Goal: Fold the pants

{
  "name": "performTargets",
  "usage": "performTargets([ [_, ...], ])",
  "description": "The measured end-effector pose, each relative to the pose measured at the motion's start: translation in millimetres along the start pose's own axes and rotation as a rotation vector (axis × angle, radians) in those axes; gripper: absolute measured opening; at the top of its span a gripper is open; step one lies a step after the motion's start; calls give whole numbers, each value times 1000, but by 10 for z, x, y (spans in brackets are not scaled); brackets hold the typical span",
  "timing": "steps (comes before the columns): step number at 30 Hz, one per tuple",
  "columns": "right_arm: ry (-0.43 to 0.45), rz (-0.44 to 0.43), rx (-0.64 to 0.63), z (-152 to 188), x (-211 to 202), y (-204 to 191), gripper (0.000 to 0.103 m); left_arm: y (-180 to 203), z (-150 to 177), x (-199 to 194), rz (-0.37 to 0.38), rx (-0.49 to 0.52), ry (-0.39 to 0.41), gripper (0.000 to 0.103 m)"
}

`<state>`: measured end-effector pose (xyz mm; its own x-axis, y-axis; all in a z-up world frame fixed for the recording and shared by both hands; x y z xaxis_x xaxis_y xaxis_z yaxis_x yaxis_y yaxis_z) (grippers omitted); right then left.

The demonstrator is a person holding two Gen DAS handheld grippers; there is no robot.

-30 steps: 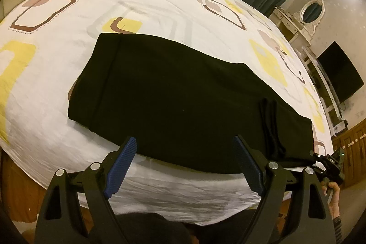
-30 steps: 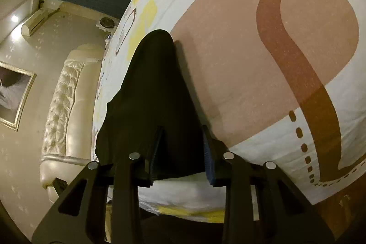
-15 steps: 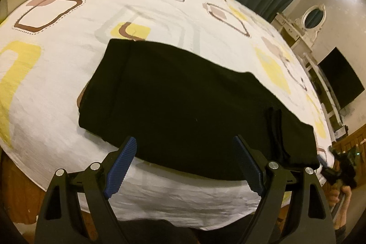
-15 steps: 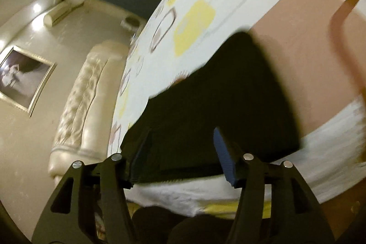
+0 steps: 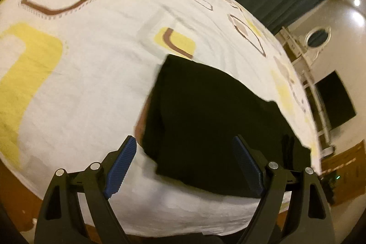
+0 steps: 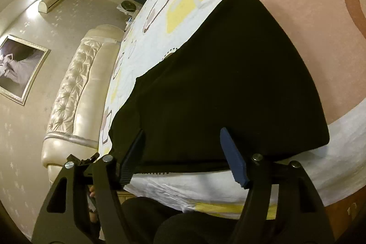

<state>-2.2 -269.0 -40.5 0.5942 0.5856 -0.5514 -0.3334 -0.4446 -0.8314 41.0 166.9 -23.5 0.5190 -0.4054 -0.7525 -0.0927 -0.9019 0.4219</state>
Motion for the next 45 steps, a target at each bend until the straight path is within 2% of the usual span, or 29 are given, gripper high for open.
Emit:
performTargets([
  [2,4,0,-2,2,13,-14,70,-100,-50,125,40,-5,-35,84],
  [6,8,3,-5,21,9,-33,71,-157,-130,433,46,52,-125,84],
  [8,9,3,-3,22,12,-43,72,-150,-190,502,64,81,-130,84],
  [11,11,-4,-5,22,29,-52,75,-163,-253,576,138,61,-133,83],
  [13,13,-4,-12,29,36,-75,78,-142,-262,611,175,65,-134,70],
  [14,13,-4,-20,35,38,-85,80,-122,-250,648,194,61,-140,56],
  [15,14,-4,-24,36,38,-86,81,-118,-251,671,206,58,-149,48],
  [16,15,-6,-29,41,39,-91,82,-97,-240,691,208,63,-152,45],
  [18,18,-19,-39,47,37,-97,86,-47,-221,722,218,69,-159,21],
  [20,20,-28,-46,57,34,-98,89,-4,-224,722,207,59,-167,17],
  [24,35,-51,-42,67,4,-83,92,146,-301,582,184,67,-138,14],
  [31,37,-65,-35,73,-38,-72,93,724,-537,126,223,137,-71,14],
  [38,38,-71,-23,77,-59,-68,93,1778,-692,-174,247,279,-47,13],
  [45,38,-84,-15,91,-88,-62,93,2754,-572,19,251,413,-52,13],
])
Point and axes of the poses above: each gripper's, at about its wrist camera, not at the fingertips, and x roughly the way its jaws point, y to its right, z to its underside, the point moved 1 cm from there along x, roughly the way its jaws point, and after that the axes turned 10 degrees about x, right-handed, at the moved point
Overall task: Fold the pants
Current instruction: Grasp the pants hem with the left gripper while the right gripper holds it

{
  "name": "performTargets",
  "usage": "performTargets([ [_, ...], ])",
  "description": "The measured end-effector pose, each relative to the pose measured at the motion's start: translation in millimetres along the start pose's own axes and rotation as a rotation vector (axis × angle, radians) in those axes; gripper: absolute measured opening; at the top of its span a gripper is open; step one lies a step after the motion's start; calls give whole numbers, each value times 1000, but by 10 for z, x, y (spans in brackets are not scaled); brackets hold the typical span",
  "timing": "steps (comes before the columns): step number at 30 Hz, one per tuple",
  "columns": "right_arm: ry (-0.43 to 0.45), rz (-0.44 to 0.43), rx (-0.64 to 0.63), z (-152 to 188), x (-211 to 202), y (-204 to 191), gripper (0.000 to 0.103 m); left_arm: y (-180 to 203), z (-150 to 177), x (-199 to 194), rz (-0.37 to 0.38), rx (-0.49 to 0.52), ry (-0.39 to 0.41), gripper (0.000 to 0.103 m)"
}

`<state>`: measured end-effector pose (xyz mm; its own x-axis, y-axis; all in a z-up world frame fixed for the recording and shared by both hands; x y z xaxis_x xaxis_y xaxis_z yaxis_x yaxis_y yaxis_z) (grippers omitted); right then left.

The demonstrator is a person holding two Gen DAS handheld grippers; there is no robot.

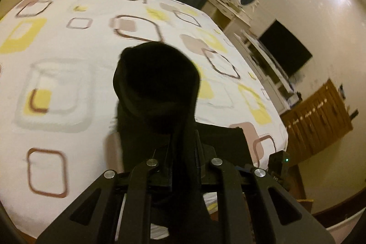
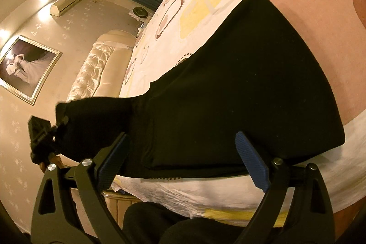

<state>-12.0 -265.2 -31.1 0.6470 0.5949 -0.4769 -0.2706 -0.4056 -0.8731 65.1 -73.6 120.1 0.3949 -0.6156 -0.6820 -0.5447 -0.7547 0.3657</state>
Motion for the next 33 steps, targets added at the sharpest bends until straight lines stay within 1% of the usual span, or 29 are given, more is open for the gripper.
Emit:
performTargets([
  [3,-1,-15,13,-6,-14,21,93,359,-38,339,-17,60,-34,13],
  [4,-1,-22,18,-7,-21,30,93,497,-32,493,-38,93,-46,13],
  [6,0,-40,36,-17,-37,60,93,655,10,715,-63,130,-69,13],
  [7,1,-50,48,-19,-47,76,93,750,48,889,-82,155,-89,13],
  [10,7,-86,91,-29,-75,112,93,889,156,1214,-109,184,-135,13],
  [14,16,-138,161,-49,-106,176,93,1014,336,1650,-129,181,-201,13],
  [16,20,-159,194,-56,-121,193,93,1062,402,1779,-151,190,-219,13],
  [18,18,-173,221,-65,-135,207,93,1109,487,1933,-189,214,-237,13],
  [22,15,-178,239,-70,-151,193,93,1199,601,2113,-257,267,-247,13],
  [26,13,-164,227,-70,-168,160,93,1229,633,2180,-283,283,-245,15],
  [28,16,-157,223,-77,-195,162,93,1241,628,2162,-275,290,-237,18],
  [29,16,-154,223,-77,-200,152,93,1258,626,2132,-277,299,-228,23],
  [31,17,-147,217,-81,-215,147,93,1302,641,2057,-268,324,-205,27],
  [32,16,-142,210,-83,-227,133,93,1337,661,1973,-259,340,-185,34],
  [33,16,-127,193,-85,-247,100,93,1361,676,1897,-249,347,-169,48],
])
Point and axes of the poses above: each gripper's, at about its wrist camera, not at the fingertips, and x roughly the way its jaws point, y to its right, z to its underside, the point moved 1 cm from there along x, roughly the way its jaws point, and after that the axes turned 10 degrees about x, right-handed, at the moved point
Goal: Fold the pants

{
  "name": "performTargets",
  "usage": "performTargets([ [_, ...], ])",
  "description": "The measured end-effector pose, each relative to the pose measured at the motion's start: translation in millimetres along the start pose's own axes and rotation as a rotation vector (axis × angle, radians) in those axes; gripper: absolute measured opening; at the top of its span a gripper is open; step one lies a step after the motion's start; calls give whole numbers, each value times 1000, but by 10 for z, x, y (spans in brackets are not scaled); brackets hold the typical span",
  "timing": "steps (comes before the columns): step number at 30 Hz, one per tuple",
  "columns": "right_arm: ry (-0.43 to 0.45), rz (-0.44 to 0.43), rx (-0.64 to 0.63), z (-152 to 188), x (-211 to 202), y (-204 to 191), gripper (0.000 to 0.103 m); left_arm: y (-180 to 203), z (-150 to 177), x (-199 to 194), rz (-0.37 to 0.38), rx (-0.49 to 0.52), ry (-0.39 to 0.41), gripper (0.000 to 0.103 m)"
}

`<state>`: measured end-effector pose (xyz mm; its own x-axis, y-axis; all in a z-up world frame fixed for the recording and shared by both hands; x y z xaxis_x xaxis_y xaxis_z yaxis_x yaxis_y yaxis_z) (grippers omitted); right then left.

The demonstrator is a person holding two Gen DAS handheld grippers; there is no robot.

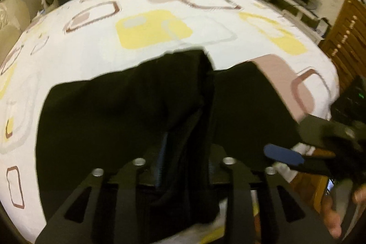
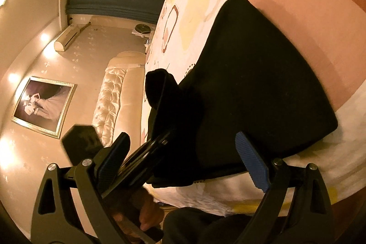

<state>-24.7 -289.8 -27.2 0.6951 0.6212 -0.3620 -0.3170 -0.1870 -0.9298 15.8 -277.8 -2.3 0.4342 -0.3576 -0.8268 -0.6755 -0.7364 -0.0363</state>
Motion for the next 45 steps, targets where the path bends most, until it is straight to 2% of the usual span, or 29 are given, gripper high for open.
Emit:
performTargets([
  [1,6,17,-22,6,-18,-41,93,4,27,-93,8,1,22,56],
  [2,15,32,-43,7,-40,-80,93,-19,75,-239,22,-8,60,68],
  [5,71,74,-116,14,-160,-251,93,-163,231,-631,29,-55,153,78],
  [9,97,59,-160,9,-267,-411,93,-567,562,-979,4,-124,191,79],
  [11,79,46,-149,-5,-221,-428,93,-849,764,-1083,-25,-177,197,79],
  [14,59,71,-140,-50,-96,-380,93,-1222,1072,-1134,-75,-251,187,78],
  [16,28,126,-153,-73,109,-351,91,-1409,1234,-1103,-80,-298,157,78],
  [18,11,212,-171,-74,311,-336,83,-1575,1372,-1057,-82,-352,131,78],
  [22,-41,323,-244,-2,647,-390,81,-1717,1499,-987,-68,-412,97,78],
  [23,-51,327,-249,18,697,-399,78,-1727,1503,-970,-62,-422,96,79],
  [25,-97,337,-248,65,846,-393,51,-1723,1499,-940,-46,-432,93,78],
  [26,-123,350,-243,80,915,-369,28,-1713,1492,-921,-41,-434,91,78],
  [27,-139,375,-247,104,984,-350,19,-1707,1503,-919,-42,-431,90,78],
  [29,-133,392,-275,126,993,-385,17,-1687,1512,-915,-44,-422,87,78],
  [33,-86,346,-370,154,793,-753,13,-1703,1543,-917,-31,-429,90,78],
  [39,7,278,-468,80,242,-1235,12,-1743,1552,-881,-7,-458,87,78],
  [42,32,306,-470,-28,59,-1185,12,-1721,1548,-870,0,-454,84,79],
  [45,42,344,-414,-186,-38,-921,12,-1690,1536,-862,6,-444,82,78],
])
Point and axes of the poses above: each gripper's, at about its wrist camera, not at the fingertips, and x roughly the way its jaws point, y to its right, z to its underside, the point moved 1 cm from there along x, roughly the way its jaws point, and after that the axes turned 10 degrees about x, right-handed, at the moved point
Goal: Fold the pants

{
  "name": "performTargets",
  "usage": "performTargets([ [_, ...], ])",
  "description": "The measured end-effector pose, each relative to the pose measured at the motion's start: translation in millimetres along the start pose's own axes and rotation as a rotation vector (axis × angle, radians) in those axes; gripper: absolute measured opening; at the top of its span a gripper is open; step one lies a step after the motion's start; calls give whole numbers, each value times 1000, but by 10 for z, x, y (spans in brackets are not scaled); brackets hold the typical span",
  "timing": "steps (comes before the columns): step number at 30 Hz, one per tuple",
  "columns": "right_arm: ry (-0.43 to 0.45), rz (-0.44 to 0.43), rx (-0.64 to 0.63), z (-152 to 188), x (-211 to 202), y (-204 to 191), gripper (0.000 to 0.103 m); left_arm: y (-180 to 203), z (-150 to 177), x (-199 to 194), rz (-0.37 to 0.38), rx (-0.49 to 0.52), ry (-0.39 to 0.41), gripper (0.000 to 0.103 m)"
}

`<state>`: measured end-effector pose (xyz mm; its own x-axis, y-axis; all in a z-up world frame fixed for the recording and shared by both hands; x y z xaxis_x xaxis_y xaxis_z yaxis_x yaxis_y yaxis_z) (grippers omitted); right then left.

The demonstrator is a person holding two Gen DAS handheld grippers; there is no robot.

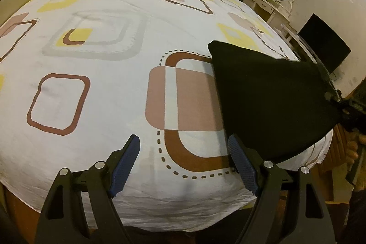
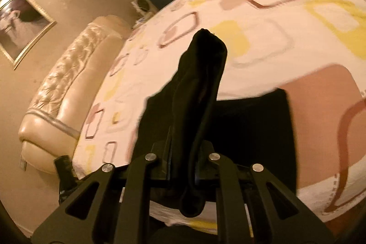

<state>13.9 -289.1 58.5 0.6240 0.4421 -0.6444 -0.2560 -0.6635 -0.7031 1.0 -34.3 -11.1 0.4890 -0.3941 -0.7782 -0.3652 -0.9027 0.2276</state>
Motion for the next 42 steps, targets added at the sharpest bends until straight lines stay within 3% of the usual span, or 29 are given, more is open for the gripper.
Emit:
performTargets([
  [7,-32,74,124,94,240,728,12,71,28,35,27,13,-14,79],
  [18,-8,-24,208,144,232,1041,14,198,86,121,85,38,-43,78],
  [27,48,27,201,247,-60,1243,16,218,88,227,168,1,-74,79],
  [28,55,65,201,250,-104,1270,21,214,88,241,179,-4,-79,79],
  [29,63,108,208,251,-145,1306,38,209,88,258,194,-9,-86,79],
  [30,64,101,241,275,-212,1386,40,208,88,263,203,-13,-88,79],
  [32,69,-3,311,313,-315,1503,46,206,84,278,223,-19,-87,79],
  [33,78,-38,335,324,-360,1534,56,204,76,293,237,-23,-86,79],
  [35,92,-123,367,339,-413,1568,65,212,55,332,267,-29,-85,79],
  [38,77,-179,381,356,-355,1569,72,247,21,431,310,-45,-87,79],
  [42,9,-163,358,374,-78,1510,73,339,-1,614,371,-68,-109,79],
])
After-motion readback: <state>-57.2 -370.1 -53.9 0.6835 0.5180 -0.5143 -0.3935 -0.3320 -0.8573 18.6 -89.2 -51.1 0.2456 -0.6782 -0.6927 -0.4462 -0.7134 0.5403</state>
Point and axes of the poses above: each gripper's, at about its wrist camera, not at the fingertips, and x roughly the way its jaws point, y to its right, z to its underside, the point moved 1 cm from there along x, roughly the way its jaws point, and after that the axes turned 10 degrees about x, right-handed, at the moved point
